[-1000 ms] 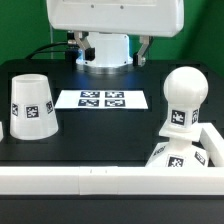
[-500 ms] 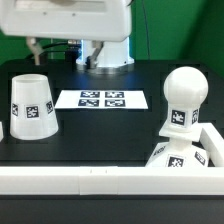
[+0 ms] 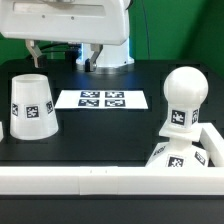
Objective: Assemble lamp
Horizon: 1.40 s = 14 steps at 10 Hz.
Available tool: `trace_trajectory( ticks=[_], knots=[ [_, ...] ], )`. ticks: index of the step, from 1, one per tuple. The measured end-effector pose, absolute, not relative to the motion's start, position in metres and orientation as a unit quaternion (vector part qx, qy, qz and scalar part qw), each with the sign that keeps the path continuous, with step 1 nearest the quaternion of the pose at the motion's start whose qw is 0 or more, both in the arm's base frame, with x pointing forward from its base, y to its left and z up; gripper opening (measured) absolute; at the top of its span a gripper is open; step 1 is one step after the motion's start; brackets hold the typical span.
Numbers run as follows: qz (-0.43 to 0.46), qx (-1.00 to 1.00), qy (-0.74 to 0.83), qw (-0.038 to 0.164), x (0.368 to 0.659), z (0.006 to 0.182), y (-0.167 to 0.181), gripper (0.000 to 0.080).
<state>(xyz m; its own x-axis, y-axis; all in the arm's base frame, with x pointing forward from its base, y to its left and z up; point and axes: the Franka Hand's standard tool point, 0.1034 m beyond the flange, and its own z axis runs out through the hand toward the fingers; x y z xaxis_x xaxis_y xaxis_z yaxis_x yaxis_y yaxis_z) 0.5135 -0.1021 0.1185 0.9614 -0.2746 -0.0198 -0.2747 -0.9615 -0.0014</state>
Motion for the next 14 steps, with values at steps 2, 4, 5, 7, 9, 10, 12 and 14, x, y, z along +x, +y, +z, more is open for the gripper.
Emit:
trace_trajectory(
  ticks=[2, 4, 5, 7, 9, 10, 12, 14],
  knots=[
    [0.011, -0.988, 0.154, 0.006, 0.496, 0.105, -0.111, 0.0699],
    [0.012, -0.989, 0.149, 0.005, 0.492, 0.101, -0.113, 0.0699],
    [0.013, -0.989, 0.149, 0.003, 0.492, 0.098, -0.114, 0.0699],
    [0.014, -0.989, 0.147, 0.000, 0.491, 0.090, -0.114, 0.0601],
    [0.018, -0.989, 0.147, -0.002, 0.489, 0.085, -0.113, 0.0437],
    [0.020, -0.989, 0.147, -0.002, 0.488, 0.083, -0.113, 0.0242],
    [0.019, -0.989, 0.146, -0.002, 0.489, 0.083, -0.113, 0.0063],
    [0.019, -0.989, 0.144, -0.002, 0.491, 0.084, -0.110, 0.0043]
  ],
)
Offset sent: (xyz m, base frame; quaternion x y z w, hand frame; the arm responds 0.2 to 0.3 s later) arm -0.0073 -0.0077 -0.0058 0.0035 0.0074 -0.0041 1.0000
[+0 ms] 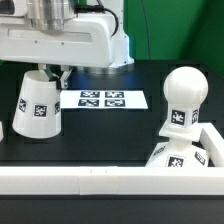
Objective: Assemble lamp
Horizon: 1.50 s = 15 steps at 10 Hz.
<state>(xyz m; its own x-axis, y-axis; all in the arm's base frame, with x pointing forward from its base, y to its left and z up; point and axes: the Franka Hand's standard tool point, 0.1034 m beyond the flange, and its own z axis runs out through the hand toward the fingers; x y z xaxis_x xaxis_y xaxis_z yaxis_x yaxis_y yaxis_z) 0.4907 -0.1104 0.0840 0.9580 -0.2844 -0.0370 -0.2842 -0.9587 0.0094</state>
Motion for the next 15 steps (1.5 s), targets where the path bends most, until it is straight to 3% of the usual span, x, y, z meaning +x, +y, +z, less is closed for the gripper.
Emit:
trace_trajectory(
  ticks=[3, 4, 7, 8, 13, 15],
  knots=[
    [-0.020, 0.990, -0.138, -0.002, 0.498, 0.093, -0.097, 0.0043],
    [-0.024, 0.990, -0.140, -0.008, 0.502, 0.104, -0.083, 0.0043],
    [-0.024, 0.987, -0.151, -0.052, 0.526, 0.172, -0.025, 0.0044],
    [-0.015, 0.987, -0.152, -0.054, 0.535, 0.186, -0.019, 0.0044],
    [-0.016, 0.988, -0.146, -0.053, 0.537, 0.186, -0.013, 0.0044],
    [-0.007, 0.987, -0.149, -0.067, 0.563, 0.218, 0.021, 0.0044]
  ],
)
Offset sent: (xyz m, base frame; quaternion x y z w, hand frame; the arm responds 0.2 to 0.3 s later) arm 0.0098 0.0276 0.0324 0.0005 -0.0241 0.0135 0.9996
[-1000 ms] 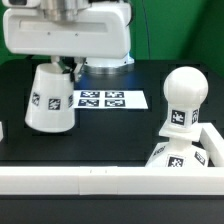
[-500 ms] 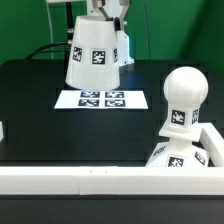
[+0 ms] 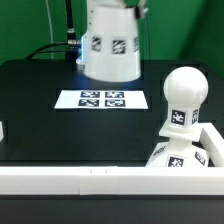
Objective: Assemble lamp
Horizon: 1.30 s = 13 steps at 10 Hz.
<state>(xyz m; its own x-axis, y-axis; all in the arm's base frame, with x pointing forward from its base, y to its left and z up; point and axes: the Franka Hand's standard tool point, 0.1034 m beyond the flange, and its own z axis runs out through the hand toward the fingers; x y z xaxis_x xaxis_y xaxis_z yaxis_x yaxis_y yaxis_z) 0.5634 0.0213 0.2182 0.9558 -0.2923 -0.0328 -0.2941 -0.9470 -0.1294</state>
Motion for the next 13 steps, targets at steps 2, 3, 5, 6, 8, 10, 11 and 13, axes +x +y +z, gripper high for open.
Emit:
trace_trajectory(
  ticks=[2, 3, 5, 6, 8, 10, 11, 13],
  knots=[
    [0.003, -0.985, 0.154, 0.072, 0.580, 0.237, 0.040, 0.0044],
    [0.004, -0.985, 0.159, 0.068, 0.589, 0.244, 0.049, 0.0044],
    [0.005, -0.986, 0.153, 0.065, 0.593, 0.240, 0.052, 0.0044],
    [0.005, -0.986, 0.154, 0.065, 0.593, 0.239, 0.052, 0.0044],
    [-0.001, -0.983, 0.167, 0.071, 0.604, 0.249, 0.080, 0.0044],
    [-0.016, -0.984, 0.159, 0.078, 0.631, 0.256, 0.106, 0.0044],
    [-0.017, -0.984, 0.157, 0.078, 0.637, 0.249, 0.113, 0.0044],
    [-0.022, -0.986, 0.149, 0.075, 0.641, 0.229, 0.116, 0.0044]
  ],
)
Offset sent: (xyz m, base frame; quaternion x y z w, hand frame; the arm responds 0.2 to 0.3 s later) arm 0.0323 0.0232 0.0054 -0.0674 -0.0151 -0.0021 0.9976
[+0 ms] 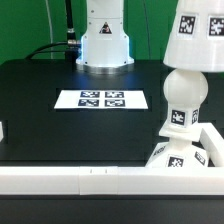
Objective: Assemble lamp
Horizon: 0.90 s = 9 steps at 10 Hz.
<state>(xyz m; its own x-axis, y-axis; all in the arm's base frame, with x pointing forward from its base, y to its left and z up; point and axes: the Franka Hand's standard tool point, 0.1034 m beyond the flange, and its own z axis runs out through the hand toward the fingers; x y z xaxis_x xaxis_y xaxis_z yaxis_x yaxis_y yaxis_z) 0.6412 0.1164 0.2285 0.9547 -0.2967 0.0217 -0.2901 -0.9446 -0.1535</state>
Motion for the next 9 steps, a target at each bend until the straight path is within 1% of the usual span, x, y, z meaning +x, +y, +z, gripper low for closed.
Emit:
trace_trajectory(
  ticks=[3, 5, 9],
  knots=[
    [-0.017, -0.986, 0.153, 0.067, 0.626, 0.196, 0.108, 0.0044],
    [-0.015, -0.986, 0.152, 0.064, 0.621, 0.186, 0.103, 0.0044],
    [-0.018, -0.987, 0.151, 0.061, 0.621, 0.171, 0.103, 0.0044]
  ],
)
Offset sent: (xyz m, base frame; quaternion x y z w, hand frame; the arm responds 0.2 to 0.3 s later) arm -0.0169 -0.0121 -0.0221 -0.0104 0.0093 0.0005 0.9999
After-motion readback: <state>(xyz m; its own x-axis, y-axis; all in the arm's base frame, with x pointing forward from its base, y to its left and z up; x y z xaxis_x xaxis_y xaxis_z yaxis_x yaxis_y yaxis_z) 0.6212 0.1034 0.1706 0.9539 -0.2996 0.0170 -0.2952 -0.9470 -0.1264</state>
